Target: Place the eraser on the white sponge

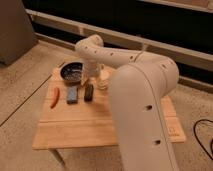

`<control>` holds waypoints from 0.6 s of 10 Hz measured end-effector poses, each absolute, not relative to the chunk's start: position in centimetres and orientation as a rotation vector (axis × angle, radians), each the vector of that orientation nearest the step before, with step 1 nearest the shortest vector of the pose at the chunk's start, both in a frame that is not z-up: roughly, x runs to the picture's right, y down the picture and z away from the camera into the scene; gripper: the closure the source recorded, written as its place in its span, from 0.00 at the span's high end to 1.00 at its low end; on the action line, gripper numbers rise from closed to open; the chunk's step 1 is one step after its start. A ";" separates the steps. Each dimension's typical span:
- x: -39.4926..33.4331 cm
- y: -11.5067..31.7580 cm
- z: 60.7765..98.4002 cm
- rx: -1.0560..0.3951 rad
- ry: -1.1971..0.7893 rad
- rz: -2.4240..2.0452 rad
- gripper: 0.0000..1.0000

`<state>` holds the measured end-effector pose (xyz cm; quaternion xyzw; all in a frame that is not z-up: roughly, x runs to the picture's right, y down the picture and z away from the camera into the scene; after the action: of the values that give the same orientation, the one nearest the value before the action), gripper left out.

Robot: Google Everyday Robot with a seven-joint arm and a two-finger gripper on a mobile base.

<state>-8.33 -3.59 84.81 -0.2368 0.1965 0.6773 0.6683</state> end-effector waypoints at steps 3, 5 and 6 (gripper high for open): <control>-9.7 -3.2 86.0 -0.577 0.432 1.516 0.65; -9.8 -2.2 87.1 -0.607 0.458 1.515 0.65; -9.8 -1.9 87.6 -0.616 0.468 1.516 0.65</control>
<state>-9.80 -1.91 87.57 -0.2720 0.2066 0.6698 0.6593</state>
